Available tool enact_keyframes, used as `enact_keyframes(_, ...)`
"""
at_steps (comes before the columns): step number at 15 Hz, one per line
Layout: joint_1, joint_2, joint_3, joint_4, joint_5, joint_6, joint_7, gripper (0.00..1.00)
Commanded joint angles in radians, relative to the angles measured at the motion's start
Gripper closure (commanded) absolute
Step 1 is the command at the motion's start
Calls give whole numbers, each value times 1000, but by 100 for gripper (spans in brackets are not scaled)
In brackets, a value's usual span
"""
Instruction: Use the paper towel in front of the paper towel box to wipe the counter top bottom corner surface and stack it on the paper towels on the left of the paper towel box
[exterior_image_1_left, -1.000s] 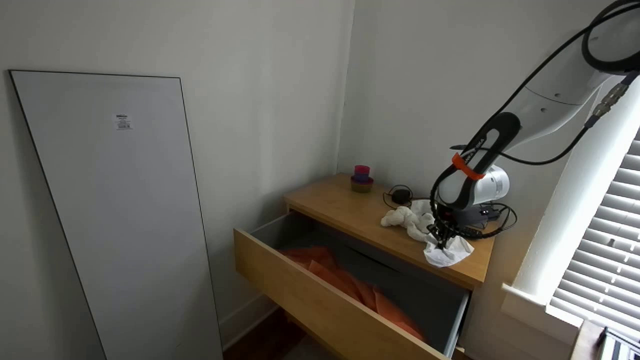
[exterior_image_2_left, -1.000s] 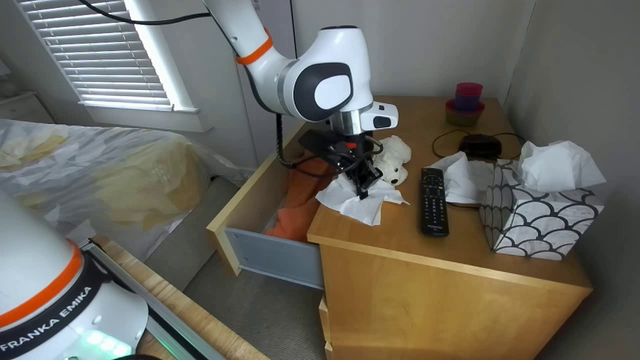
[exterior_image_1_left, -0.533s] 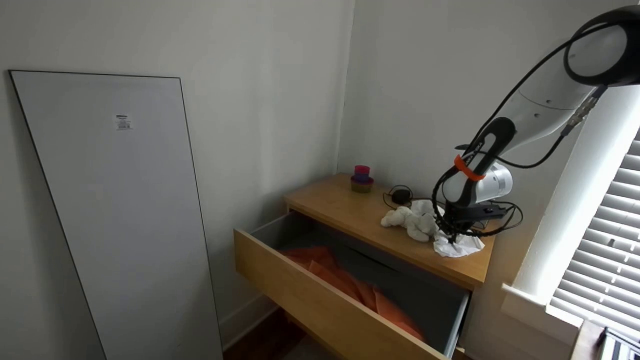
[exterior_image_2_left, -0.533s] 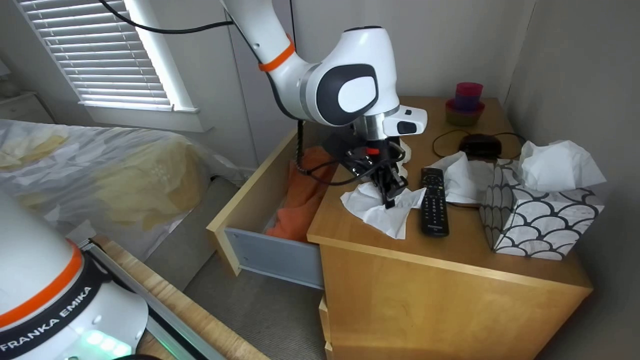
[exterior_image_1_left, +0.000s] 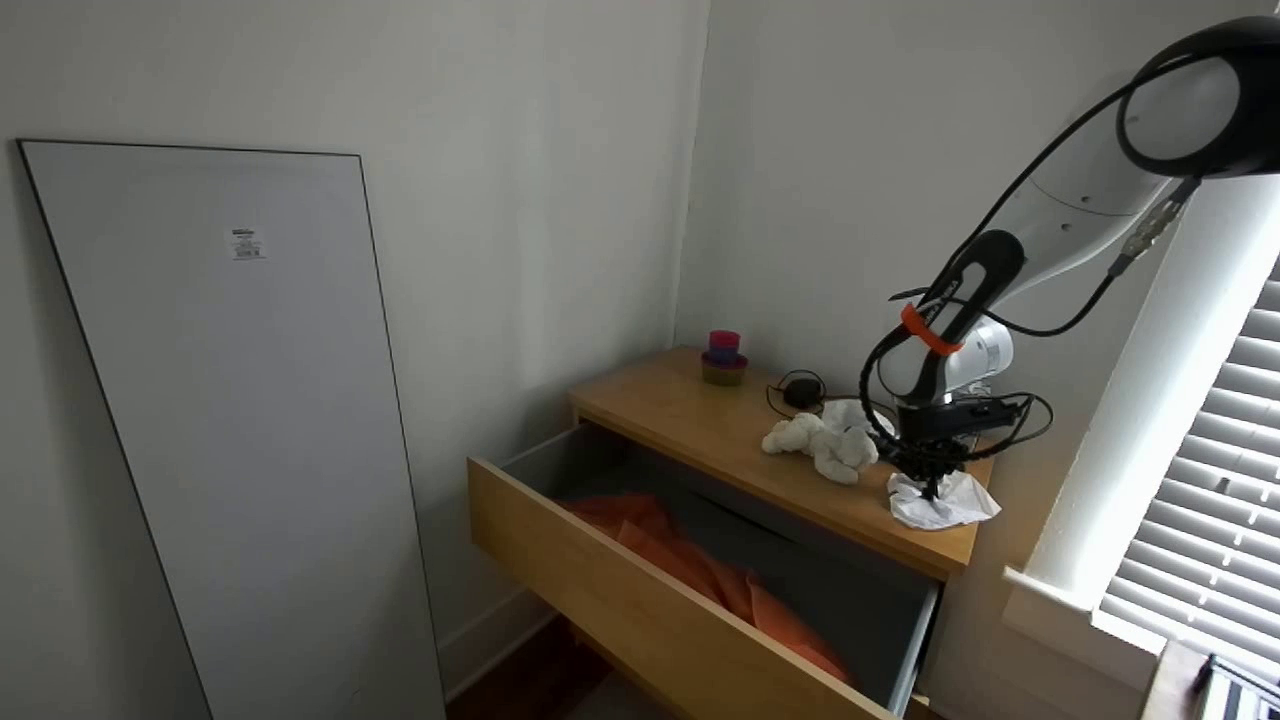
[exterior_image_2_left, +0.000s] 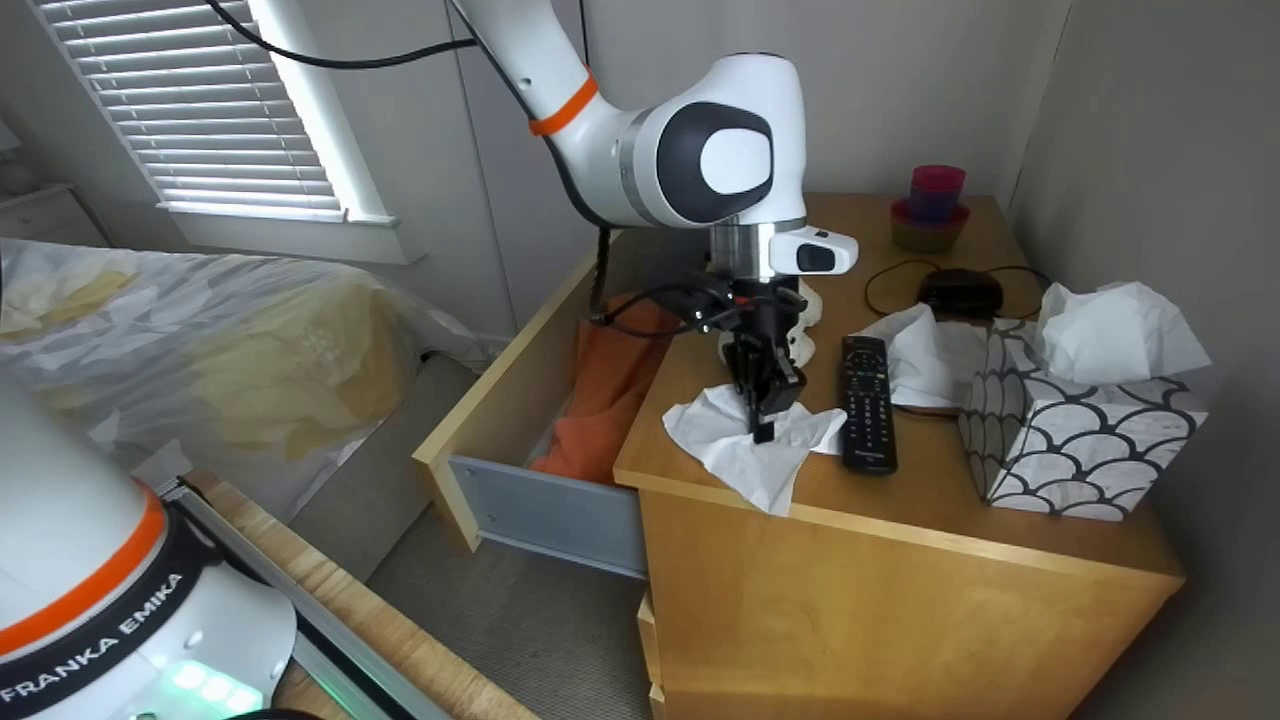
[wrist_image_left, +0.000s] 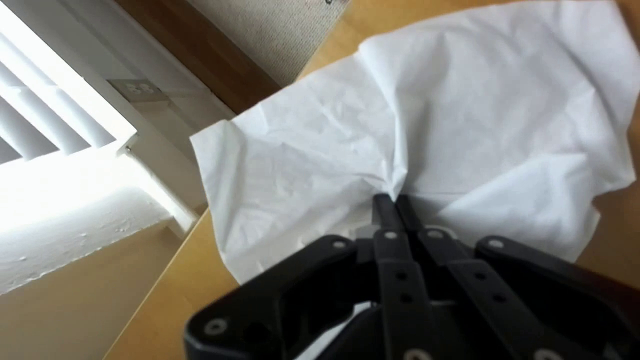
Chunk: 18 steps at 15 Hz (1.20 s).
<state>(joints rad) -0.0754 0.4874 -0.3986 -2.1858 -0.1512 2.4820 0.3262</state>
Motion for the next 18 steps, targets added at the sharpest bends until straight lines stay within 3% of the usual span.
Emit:
enact_keyframes(1, -17, 44, 60, -22, -11, -99, -25, 99)
enact_keyframes(4, -36, 27, 113, -36, -2, -137, -107, 99)
enact_keyframes(8, -59, 7, 158, -55, 15, -87, -194, 99)
enact_keyframes(18, -122, -6, 206, -83, 96, 194, -285, 99)
